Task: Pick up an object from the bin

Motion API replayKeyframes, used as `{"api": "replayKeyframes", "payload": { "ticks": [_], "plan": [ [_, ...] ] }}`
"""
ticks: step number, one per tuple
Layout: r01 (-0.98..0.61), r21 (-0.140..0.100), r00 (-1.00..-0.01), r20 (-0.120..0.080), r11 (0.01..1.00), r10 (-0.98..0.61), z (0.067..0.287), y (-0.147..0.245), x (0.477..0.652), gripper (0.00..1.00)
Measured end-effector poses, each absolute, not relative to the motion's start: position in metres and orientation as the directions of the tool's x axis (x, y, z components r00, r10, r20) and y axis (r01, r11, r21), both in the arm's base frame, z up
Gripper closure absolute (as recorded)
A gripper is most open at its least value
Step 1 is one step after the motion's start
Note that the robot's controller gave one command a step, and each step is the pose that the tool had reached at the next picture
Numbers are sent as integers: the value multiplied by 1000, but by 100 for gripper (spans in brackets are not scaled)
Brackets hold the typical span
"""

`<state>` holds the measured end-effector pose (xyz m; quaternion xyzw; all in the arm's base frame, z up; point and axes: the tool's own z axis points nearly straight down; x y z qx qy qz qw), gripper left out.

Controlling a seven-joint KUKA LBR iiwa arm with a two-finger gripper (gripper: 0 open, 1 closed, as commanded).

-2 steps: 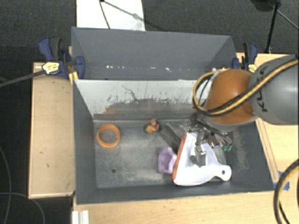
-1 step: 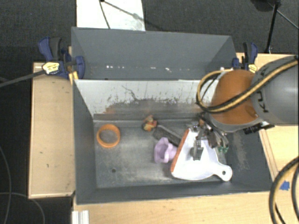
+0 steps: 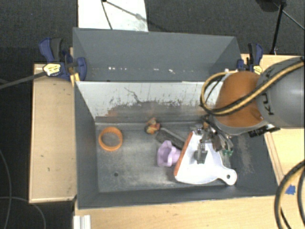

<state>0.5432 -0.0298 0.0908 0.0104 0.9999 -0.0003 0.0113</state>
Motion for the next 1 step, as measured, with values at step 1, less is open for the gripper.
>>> {"api": "replayKeyframes", "payload": {
  "ticks": [1],
  "plan": [
    [85,0,-996,1,996,85,283,-29,521,100]
  ]
}}
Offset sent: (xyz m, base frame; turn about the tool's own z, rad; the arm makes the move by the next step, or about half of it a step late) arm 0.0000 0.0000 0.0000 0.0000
